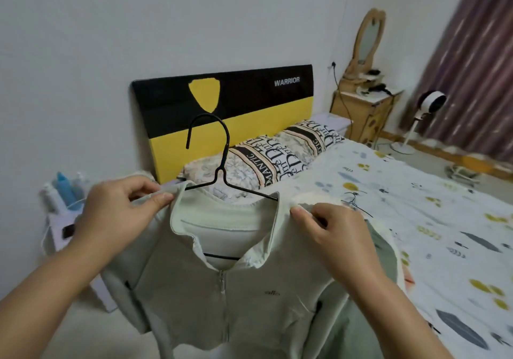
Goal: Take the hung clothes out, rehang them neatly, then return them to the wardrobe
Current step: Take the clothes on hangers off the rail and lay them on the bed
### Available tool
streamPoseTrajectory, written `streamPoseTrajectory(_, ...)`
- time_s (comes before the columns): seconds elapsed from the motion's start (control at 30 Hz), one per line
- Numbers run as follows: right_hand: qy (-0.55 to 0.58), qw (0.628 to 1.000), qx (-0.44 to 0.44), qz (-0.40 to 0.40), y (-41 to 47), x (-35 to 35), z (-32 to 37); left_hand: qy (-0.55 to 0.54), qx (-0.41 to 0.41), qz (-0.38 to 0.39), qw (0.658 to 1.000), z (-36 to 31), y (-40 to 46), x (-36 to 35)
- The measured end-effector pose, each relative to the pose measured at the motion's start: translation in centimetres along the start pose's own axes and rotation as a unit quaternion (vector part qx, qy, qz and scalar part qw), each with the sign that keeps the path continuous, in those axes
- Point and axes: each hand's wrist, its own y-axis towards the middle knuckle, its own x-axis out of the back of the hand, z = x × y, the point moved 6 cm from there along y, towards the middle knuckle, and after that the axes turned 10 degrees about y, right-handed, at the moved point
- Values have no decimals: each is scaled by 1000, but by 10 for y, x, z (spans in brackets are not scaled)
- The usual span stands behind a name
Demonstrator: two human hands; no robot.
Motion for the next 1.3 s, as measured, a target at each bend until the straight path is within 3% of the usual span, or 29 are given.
streamPoseTrajectory(0.33,-52,981,-138,-126,12,43,-75,-45,-109,112,987,-66,75,-118)
streamPoseTrajectory(0.67,-87,940,-263,-199,23,48,-157,-49,-210,250,944,-118,123,-259)
streamPoseTrajectory(0.93,-86,929,-296,-207,73,59,-264,-27,-227,305,924,-167,151,-386)
streamPoseTrajectory(1.3,-64,904,-396,-150,172,57,-490,37,-208,352,912,-220,191,-620)
